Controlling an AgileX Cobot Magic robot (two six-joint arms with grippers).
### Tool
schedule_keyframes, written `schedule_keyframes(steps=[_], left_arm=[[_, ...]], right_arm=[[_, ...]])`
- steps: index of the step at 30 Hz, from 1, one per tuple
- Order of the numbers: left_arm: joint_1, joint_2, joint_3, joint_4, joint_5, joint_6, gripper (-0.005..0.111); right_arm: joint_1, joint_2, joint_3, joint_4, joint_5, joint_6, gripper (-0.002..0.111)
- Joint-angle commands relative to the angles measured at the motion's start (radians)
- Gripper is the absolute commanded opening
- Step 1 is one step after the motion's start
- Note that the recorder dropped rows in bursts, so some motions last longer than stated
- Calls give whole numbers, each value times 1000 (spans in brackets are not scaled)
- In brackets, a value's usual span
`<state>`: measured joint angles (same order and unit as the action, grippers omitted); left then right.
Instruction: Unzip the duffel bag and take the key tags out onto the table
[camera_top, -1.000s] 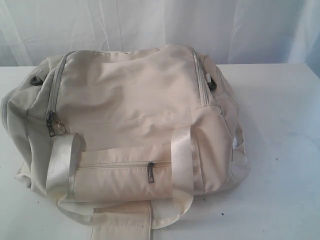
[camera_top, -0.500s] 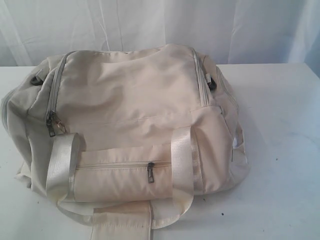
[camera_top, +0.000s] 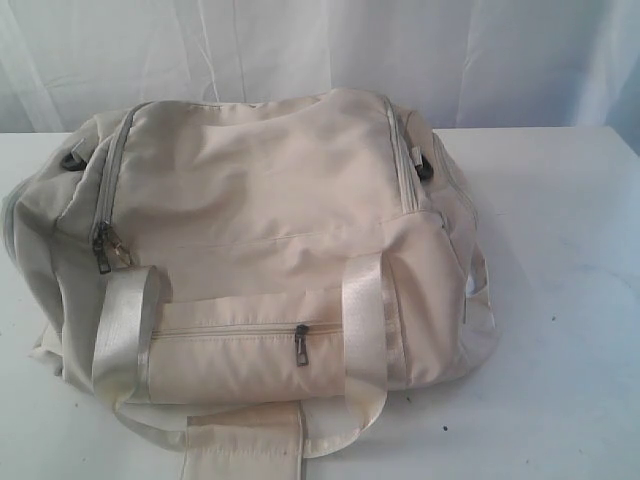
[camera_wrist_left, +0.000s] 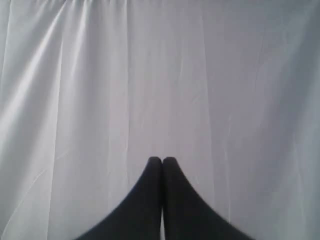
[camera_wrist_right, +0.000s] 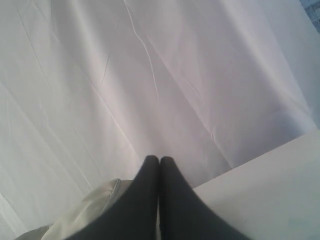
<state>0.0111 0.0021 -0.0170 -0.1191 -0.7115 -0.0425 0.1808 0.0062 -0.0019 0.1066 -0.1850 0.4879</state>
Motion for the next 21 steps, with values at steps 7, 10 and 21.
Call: schedule_keyframes(steps=[7, 10, 21], left_arm=[[-1, -2, -138, 66, -8, -119, 0], [-1, -2, -154, 88, -88, -111, 0], [-1, 62, -195, 218, 414, -408, 0]], right_arm=[[-3, -6, -23, -2, 96, 25, 0], [-3, -6, -40, -2, 124, 10, 0], [-3, -6, -47, -5, 172, 10, 0]])
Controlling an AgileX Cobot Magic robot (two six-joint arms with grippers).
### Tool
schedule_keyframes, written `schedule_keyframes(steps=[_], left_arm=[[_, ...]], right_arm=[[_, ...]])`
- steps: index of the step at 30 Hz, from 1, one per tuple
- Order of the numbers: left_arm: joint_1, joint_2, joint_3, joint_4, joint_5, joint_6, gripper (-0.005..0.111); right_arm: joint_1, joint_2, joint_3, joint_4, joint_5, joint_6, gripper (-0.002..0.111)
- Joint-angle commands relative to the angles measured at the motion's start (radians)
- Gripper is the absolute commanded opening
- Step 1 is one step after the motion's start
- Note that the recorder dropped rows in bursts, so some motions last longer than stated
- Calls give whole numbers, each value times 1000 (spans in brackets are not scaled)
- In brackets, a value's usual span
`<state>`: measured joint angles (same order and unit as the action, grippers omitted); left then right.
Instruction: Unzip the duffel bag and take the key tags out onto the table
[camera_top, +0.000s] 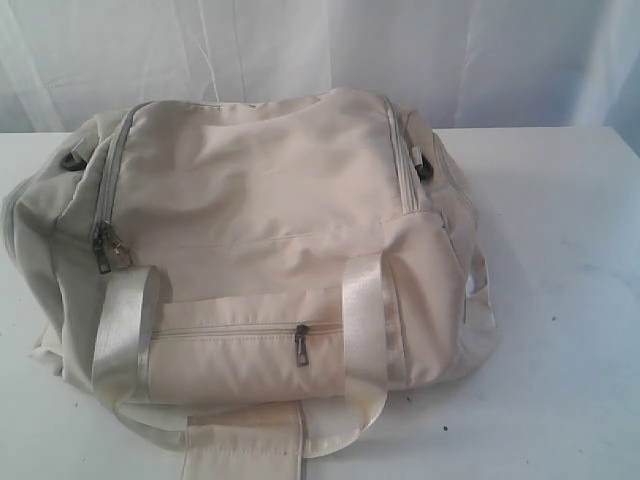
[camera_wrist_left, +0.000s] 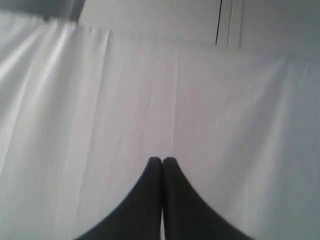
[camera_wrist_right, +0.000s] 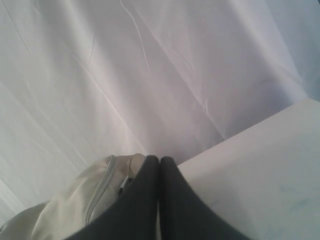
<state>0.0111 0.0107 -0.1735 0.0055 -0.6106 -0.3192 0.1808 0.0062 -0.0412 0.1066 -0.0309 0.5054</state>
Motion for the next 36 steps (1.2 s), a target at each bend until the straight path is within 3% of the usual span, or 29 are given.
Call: schedule_keyframes(steps=[1, 8, 10, 16, 21, 26, 31, 36], left_arm=[[-1, 87, -64, 153, 405, -142, 0], [-41, 335, -304, 306, 835, -85, 0], [-92, 438, -399, 279, 1015, -12, 0], [-271, 739, -623, 51, 1363, 337, 0], [-328, 884, -667, -5, 1395, 384, 0], [-327, 921, -653, -5, 1329, 365, 0], [-327, 887, -653, 2, 1353, 368, 0], [-327, 825, -653, 46, 1453, 360, 0]], right_arm=[[-3, -6, -7, -5, 24, -7, 0], [-3, -6, -27, -13, 85, -34, 0], [-3, -6, -52, -13, 120, -99, 0], [8, 103, -176, -8, 242, -217, 0], [76, 263, -360, 96, 473, -533, 0], [145, 487, -554, 403, 646, -944, 0], [197, 750, -697, 596, 722, -1208, 0], [299, 1036, -866, 647, 727, -1365, 0]])
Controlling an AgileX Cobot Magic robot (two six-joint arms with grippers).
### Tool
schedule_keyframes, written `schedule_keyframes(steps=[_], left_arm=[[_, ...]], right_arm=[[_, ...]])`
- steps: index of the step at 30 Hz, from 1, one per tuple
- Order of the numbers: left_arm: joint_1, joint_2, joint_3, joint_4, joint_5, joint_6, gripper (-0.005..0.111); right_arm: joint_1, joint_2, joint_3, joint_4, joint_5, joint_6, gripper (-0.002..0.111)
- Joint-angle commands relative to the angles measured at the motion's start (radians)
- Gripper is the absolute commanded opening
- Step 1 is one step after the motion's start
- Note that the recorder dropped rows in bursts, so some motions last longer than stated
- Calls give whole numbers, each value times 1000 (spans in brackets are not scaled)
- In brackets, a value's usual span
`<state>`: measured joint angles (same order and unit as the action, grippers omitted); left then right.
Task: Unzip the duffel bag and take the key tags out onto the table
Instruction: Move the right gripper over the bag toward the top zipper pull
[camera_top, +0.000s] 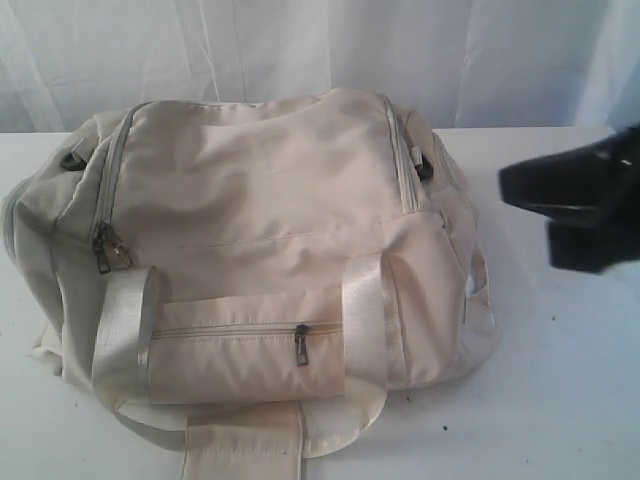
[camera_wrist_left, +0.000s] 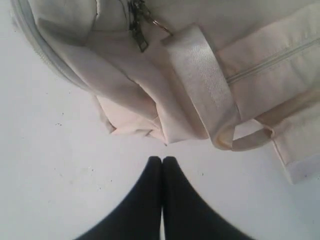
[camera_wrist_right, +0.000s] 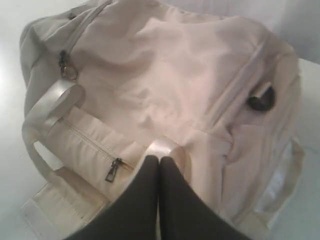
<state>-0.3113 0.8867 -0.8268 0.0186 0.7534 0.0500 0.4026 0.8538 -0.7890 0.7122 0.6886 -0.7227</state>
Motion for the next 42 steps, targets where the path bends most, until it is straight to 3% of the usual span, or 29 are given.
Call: schedule_keyframes(steps=[1, 11, 17, 21, 24, 26, 27, 29, 31, 38, 42], left_arm=[[-5, -65, 0, 50, 114, -37, 0], [-5, -194, 118, 121, 92, -116, 0], [-5, -212, 165, 136, 43, -123, 0], [-13, -212, 184, 136, 20, -127, 0], [-31, -212, 184, 136, 16, -127, 0], [-40, -212, 184, 136, 14, -124, 0], [-40, -212, 184, 128, 12, -124, 0], [-40, -212, 184, 111, 4, -124, 0], [-40, -212, 184, 87, 2, -110, 0], [-40, -212, 184, 23, 0, -44, 0], [-40, -212, 184, -6, -5, -16, 0]], right_arm=[[110, 242, -157, 41, -5, -147, 0], [436, 745, -507, -107, -172, -157, 0], [475, 920, -644, -181, -174, -34, 0], [473, 914, -660, -421, -177, 205, 0], [469, 884, -680, -631, -106, 427, 10], [451, 844, -699, -751, 6, 562, 32], [434, 812, -701, -770, 81, 598, 53], [413, 780, -701, -797, 208, 655, 75], [390, 777, -692, -854, 301, 723, 73], [352, 859, -620, -1052, 228, 889, 71], [352, 906, -618, -1053, 213, 891, 68]])
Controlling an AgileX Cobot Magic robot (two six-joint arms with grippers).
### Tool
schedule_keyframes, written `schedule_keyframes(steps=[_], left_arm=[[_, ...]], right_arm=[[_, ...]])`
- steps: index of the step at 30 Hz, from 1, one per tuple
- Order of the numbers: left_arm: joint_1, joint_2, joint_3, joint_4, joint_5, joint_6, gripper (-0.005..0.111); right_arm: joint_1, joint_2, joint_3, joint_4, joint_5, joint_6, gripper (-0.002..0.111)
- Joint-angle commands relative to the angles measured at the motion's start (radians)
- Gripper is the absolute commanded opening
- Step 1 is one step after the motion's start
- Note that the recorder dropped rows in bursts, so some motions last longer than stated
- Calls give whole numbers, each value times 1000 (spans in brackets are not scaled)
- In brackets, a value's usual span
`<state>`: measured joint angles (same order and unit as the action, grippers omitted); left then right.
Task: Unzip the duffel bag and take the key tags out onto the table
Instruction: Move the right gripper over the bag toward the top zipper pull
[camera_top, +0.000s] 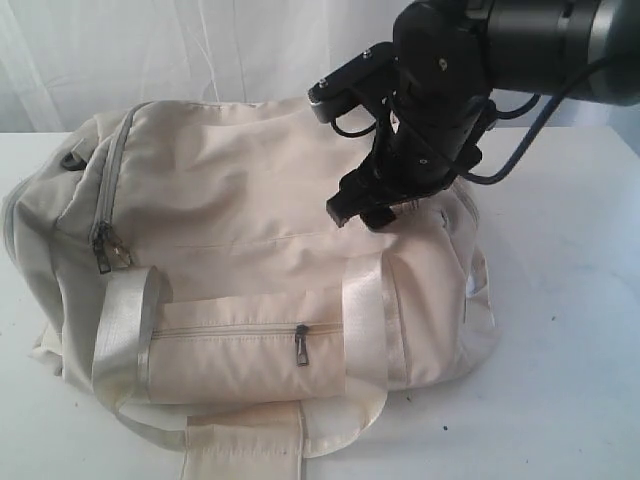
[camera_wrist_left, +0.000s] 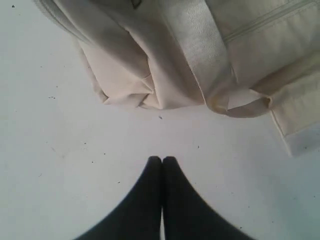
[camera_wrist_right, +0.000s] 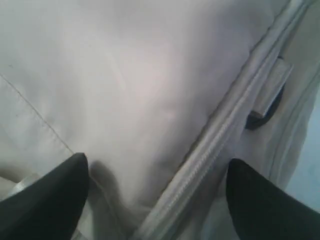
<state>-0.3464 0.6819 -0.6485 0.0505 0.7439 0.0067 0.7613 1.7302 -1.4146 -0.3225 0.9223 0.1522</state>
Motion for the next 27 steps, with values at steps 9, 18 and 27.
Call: schedule_keyframes(steps=[9, 18, 27], left_arm=[[-5, -7, 6, -51, -4, 38, 0], [-5, -7, 9, -51, -4, 45, 0], [-5, -7, 8, -45, -8, 45, 0]], right_arm=[[-6, 42, 9, -18, 116, -55, 0], [-6, -35, 90, -23, 211, -130, 0], [-6, -215, 254, -69, 191, -132, 0]])
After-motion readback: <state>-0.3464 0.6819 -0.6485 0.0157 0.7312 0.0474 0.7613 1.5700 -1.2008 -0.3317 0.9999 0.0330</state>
